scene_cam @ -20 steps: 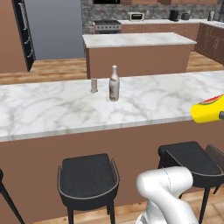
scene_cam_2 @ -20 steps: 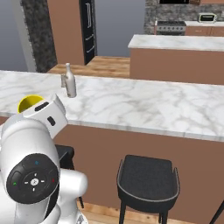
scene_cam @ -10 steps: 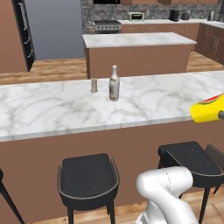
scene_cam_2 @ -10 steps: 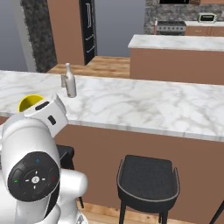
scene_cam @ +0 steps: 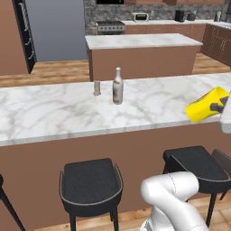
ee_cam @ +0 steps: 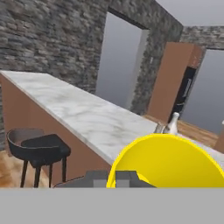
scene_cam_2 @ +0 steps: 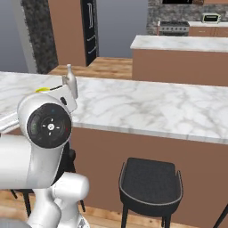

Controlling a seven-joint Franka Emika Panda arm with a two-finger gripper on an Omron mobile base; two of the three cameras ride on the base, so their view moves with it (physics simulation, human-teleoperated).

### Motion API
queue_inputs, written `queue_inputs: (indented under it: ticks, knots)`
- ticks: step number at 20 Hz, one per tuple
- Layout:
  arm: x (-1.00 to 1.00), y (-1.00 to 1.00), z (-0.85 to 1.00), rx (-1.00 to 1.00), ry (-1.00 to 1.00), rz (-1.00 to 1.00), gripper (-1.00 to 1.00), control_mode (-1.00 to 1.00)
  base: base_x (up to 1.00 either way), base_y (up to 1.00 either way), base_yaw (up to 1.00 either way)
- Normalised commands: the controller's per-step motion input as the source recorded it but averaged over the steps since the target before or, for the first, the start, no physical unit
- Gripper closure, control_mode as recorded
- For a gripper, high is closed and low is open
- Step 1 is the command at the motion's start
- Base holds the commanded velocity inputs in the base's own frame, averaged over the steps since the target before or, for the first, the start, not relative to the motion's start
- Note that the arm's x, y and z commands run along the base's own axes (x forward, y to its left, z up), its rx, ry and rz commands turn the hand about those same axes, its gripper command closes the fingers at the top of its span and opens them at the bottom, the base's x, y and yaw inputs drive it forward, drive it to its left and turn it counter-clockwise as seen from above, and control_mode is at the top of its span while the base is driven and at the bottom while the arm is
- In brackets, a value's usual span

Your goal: Open the cabinet directly in front. Then move the liquor and the cup to the dining counter with the candle on it.

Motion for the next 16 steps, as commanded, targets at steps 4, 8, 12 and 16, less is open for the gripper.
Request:
queue_inputs:
  ticks: [4, 8, 12, 16]
  knots:
    - [0.45, 0.0, 0.15, 0.0, 0.27, 0.0, 1.0, -1.0, 0.0, 0.0, 0.0]
    - [0.42, 0.0, 0.16, 0.0, 0.22, 0.0, 1.0, -1.0, 0.0, 0.0, 0.0]
    - [0.26, 0.0, 0.09, 0.0, 0.2, 0.0, 1.0, -1.0, 0.0, 0.0, 0.0]
    - [0.14, 0.0, 0.0, 0.0, 0.12, 0.0, 1.0, -1.0, 0.0, 0.0, 0.0]
